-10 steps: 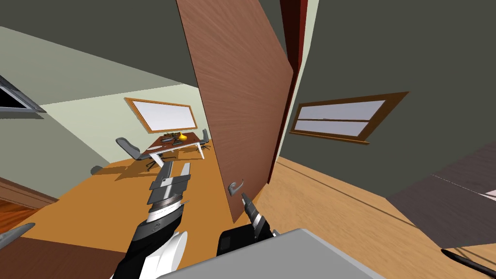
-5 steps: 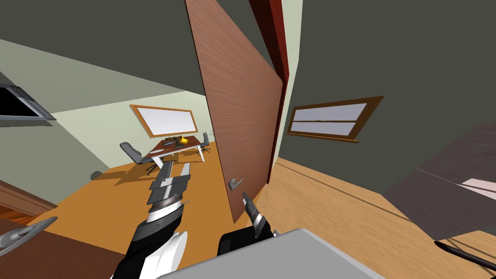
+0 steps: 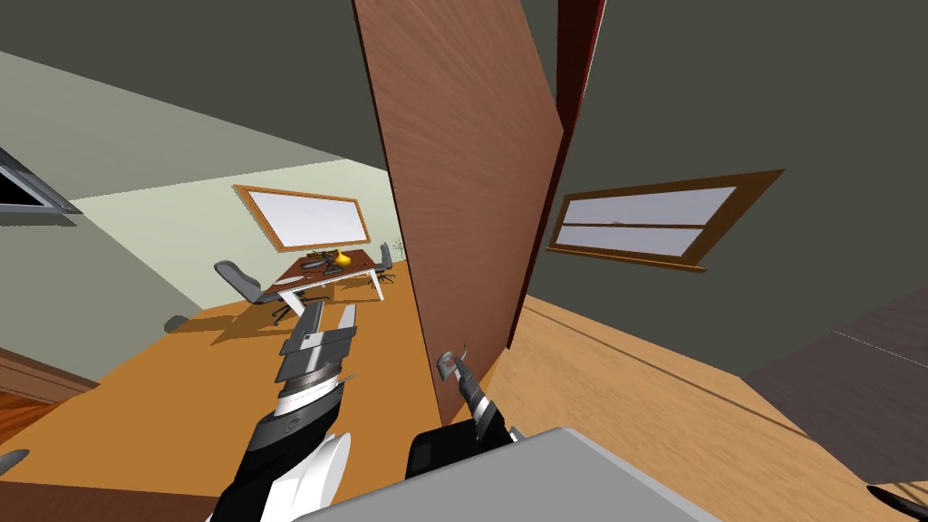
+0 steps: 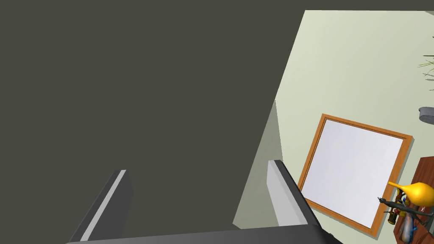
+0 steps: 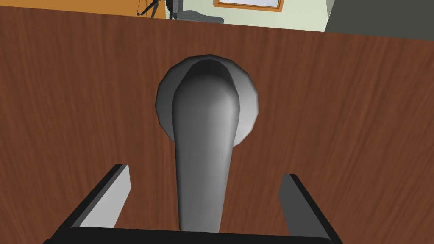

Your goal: Push the door open

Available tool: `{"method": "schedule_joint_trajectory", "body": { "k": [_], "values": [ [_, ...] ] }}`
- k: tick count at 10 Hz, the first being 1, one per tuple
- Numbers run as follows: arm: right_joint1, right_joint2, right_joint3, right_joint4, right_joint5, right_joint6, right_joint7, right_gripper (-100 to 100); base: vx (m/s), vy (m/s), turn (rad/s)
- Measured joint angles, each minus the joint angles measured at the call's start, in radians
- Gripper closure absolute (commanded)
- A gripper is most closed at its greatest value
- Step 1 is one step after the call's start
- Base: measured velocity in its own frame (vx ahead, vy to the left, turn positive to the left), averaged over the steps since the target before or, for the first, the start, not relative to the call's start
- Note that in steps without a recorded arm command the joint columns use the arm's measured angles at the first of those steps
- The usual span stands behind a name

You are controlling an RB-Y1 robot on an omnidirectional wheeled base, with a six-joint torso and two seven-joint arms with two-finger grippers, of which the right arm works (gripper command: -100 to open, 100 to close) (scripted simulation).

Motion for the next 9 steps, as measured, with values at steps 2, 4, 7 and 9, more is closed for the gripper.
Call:
{"method": "schedule_joint_trajectory", "body": {
  "k": [2,4,7,9],
  "values": [
    [-0.001,0.000,0.000,0.000,0.000,0.000,0.000,100,-0.016,-0.012,-0.001],
    [0.000,0.000,0.000,0.000,0.000,0.000,0.000,100,-0.023,-0.014,0.002],
    [0.000,0.000,0.000,0.000,0.000,0.000,0.000,-100,-0.039,-0.006,-0.026],
    [0.008,-0.002,-0.001,-0.011,-0.002,0.005,0.002,-100,-0.173,-0.066,-0.058]
  ]
}}
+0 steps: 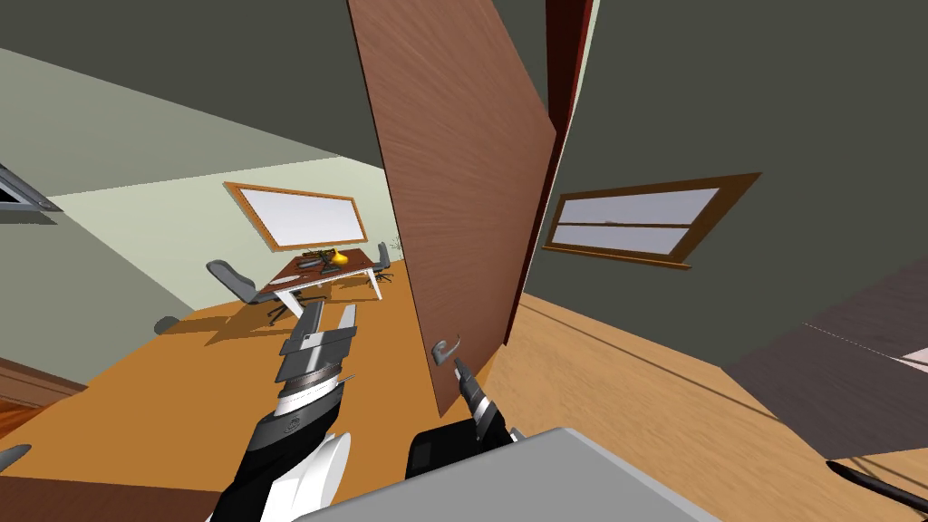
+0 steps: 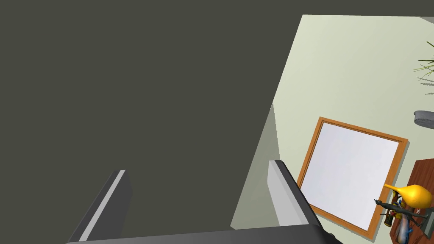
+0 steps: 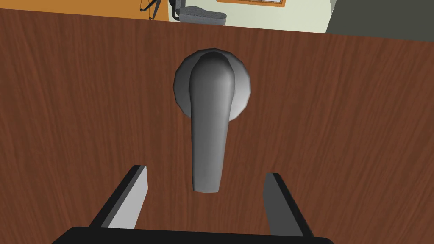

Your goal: Push the door open

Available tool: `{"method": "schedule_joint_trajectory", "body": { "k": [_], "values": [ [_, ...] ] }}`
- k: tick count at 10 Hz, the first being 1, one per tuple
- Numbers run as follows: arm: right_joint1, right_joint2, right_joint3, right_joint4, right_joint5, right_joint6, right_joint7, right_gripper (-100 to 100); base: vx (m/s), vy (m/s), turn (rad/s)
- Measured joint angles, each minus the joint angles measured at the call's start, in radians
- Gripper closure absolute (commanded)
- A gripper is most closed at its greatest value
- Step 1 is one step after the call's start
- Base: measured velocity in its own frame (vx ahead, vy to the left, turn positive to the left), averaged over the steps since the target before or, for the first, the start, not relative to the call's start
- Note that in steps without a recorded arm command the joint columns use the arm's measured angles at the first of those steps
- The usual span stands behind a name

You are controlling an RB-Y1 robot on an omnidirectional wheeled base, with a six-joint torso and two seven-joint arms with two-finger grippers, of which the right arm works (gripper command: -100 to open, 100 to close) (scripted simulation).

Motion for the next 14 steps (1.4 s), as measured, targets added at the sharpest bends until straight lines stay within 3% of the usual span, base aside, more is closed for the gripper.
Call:
{"method": "schedule_joint_trajectory", "body": {
  "k": [3,12,13,14],
  "values": [
    [0.013,-0.003,-0.002,-0.018,-0.003,0.010,0.004,-100,-0.163,-0.059,-0.040],
    [-0.013,0.018,-0.026,0.023,-0.004,-0.005,0.006,-100,0.137,0.087,0.023],
    [-0.013,0.019,-0.026,0.024,-0.004,-0.006,0.006,100,-0.008,-0.006,0.000],
    [-0.013,0.019,-0.026,0.023,-0.004,-0.006,0.006,100,-0.020,-0.018,0.010]
  ]
}}
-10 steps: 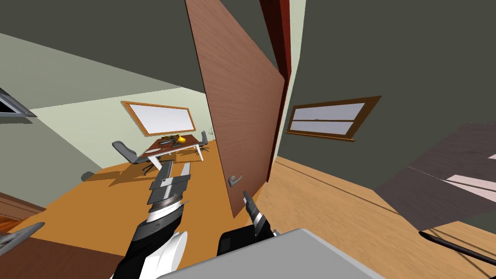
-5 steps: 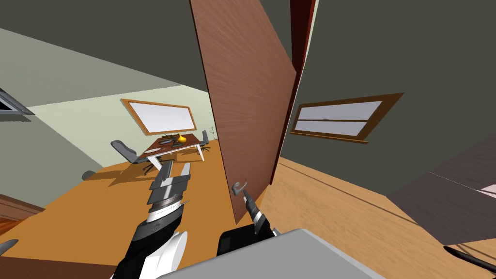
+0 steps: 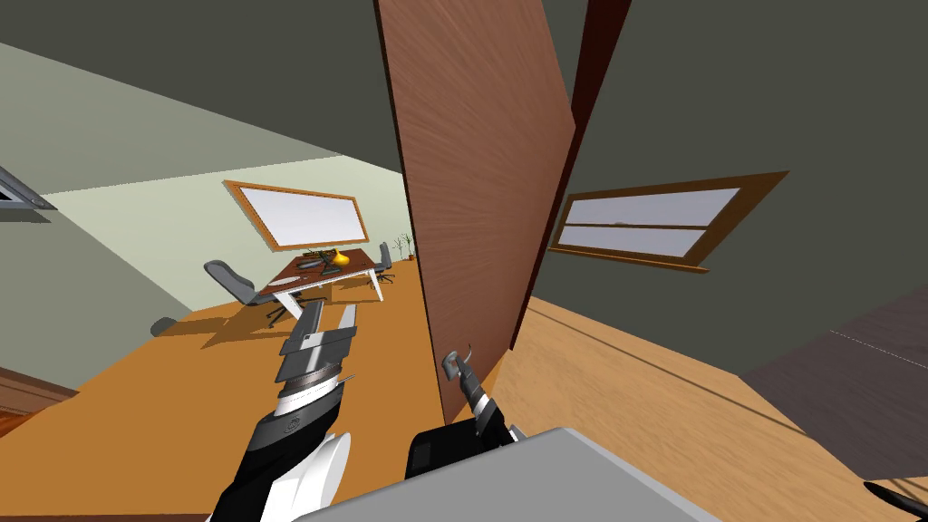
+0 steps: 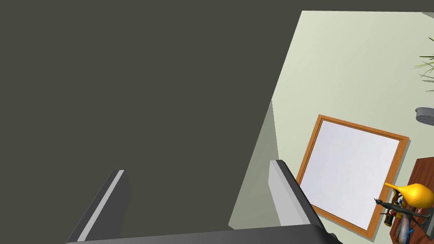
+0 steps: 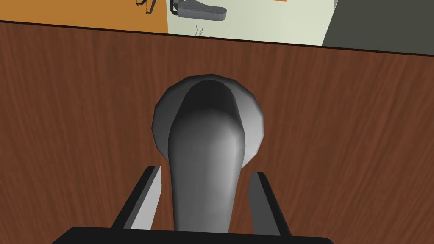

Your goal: Push the door open

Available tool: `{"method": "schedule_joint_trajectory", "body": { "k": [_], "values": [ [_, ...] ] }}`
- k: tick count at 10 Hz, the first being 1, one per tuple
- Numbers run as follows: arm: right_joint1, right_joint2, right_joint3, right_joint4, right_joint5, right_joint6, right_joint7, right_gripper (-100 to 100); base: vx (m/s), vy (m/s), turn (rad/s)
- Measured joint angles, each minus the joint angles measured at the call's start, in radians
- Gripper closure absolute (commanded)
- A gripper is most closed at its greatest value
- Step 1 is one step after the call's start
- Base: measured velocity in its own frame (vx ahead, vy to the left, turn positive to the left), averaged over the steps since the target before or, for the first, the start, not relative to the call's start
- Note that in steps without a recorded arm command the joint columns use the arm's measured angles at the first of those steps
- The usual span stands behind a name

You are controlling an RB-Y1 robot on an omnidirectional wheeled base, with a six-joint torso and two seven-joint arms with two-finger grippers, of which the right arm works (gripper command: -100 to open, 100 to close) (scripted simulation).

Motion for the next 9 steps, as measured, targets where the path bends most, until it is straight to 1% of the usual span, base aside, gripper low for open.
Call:
{"method": "schedule_joint_trajectory", "body": {
  "k": [4,5,6,8,9],
  "values": [
    [-0.001,0.000,0.001,0.001,0.000,0.004,0.001,100,-0.008,-0.006,0.003],
    [0.000,0.000,0.001,0.001,0.000,0.004,0.000,100,0.062,0.052,-0.035],
    [-0.012,0.009,-0.008,0.025,-0.001,-0.002,0.002,100,0.121,0.099,-0.041],
    [-0.013,0.012,-0.022,0.032,-0.003,0.000,0.006,100,0.155,0.134,-0.038],
    [-0.007,0.010,-0.032,0.025,-0.005,0.007,0.010,100,0.134,0.139,-0.056]
  ]
}}
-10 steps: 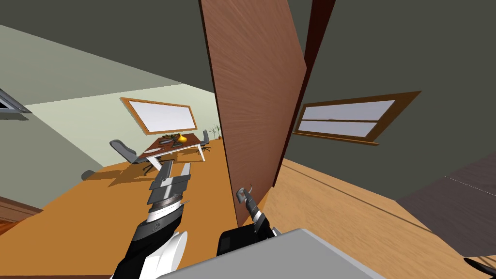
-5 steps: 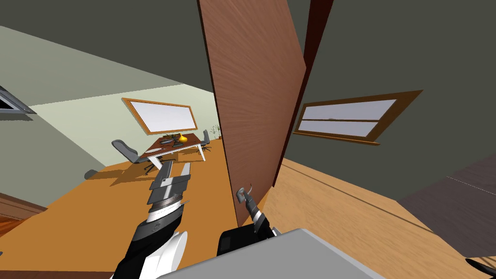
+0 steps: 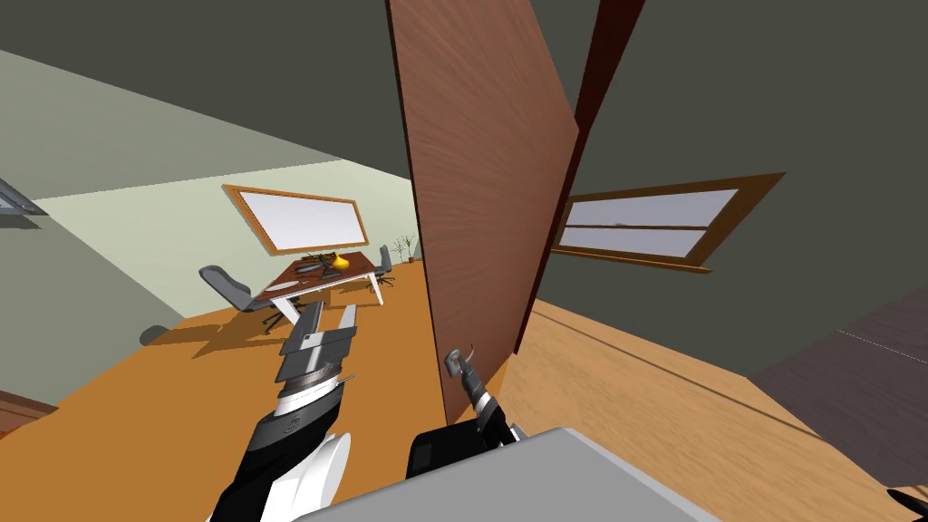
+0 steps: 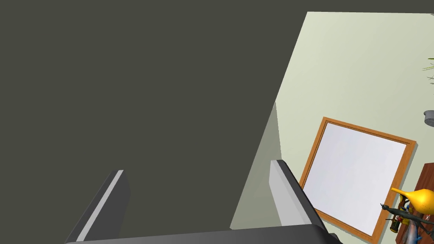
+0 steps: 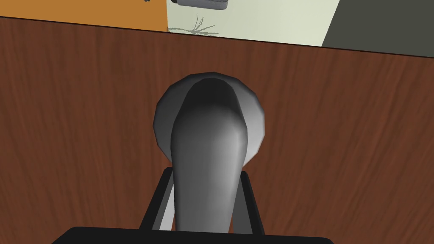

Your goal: Push the door open

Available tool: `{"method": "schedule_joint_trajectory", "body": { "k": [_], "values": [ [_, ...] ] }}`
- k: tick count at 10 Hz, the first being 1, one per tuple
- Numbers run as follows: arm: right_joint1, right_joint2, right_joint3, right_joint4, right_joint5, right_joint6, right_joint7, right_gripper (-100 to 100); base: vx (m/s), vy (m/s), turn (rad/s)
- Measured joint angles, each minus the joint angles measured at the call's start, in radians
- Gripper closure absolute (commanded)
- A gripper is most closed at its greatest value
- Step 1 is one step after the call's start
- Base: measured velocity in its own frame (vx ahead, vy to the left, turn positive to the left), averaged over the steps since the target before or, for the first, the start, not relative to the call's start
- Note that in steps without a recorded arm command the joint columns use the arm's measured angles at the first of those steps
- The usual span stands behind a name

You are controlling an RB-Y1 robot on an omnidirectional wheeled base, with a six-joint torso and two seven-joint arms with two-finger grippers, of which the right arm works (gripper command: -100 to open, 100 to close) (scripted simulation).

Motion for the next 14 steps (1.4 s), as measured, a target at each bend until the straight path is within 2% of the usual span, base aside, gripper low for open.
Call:
{"method": "schedule_joint_trajectory", "body": {
  "k": [2,3,6,9,11,14],
  "values": [
    [-0.010,0.001,-0.021,0.003,-0.005,0.004,0.002,100,0.119,0.115,-0.037],
    [-0.020,0.006,-0.036,0.021,-0.008,-0.004,0.003,100,0.146,0.116,-0.061],
    [-0.034,0.011,-0.071,0.037,-0.015,-0.006,0.007,100,0.094,0.104,-0.043],
    [-0.038,0.020,-0.104,0.042,-0.021,0.000,0.018,100,0.089,0.102,-0.052],
    [-0.037,0.019,-0.126,0.035,-0.026,0.013,0.021,100,0.099,0.101,-0.047],
    [-0.052,0.031,-0.164,0.045,-0.034,0.020,0.029,100,0.090,0.101,-0.046]
  ]
}}
